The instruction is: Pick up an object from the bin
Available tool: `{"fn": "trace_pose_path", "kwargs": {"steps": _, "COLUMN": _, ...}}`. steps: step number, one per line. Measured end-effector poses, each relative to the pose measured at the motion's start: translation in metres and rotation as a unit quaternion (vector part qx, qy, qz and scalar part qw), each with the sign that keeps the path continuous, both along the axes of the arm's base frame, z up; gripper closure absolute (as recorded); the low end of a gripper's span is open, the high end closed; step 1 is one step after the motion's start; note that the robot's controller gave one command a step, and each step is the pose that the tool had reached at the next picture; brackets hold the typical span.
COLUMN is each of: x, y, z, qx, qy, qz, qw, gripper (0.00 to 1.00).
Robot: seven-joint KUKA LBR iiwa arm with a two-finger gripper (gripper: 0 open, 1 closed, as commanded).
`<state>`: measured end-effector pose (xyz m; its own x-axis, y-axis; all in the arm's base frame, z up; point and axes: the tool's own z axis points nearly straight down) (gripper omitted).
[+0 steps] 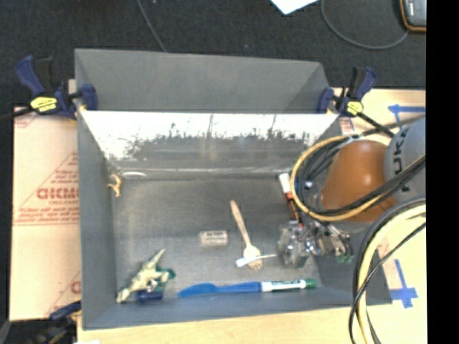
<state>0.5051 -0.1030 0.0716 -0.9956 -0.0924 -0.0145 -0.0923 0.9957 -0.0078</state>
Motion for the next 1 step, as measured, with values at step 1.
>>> {"fn": "trace_pose_path", "kwargs": {"steps": 1, "x": 0.0, "y": 0.0, "z": 0.0, "qx": 0.0, "qy": 0.0, "qz": 0.0, "qw": 1.0, "gripper": 1.0}}
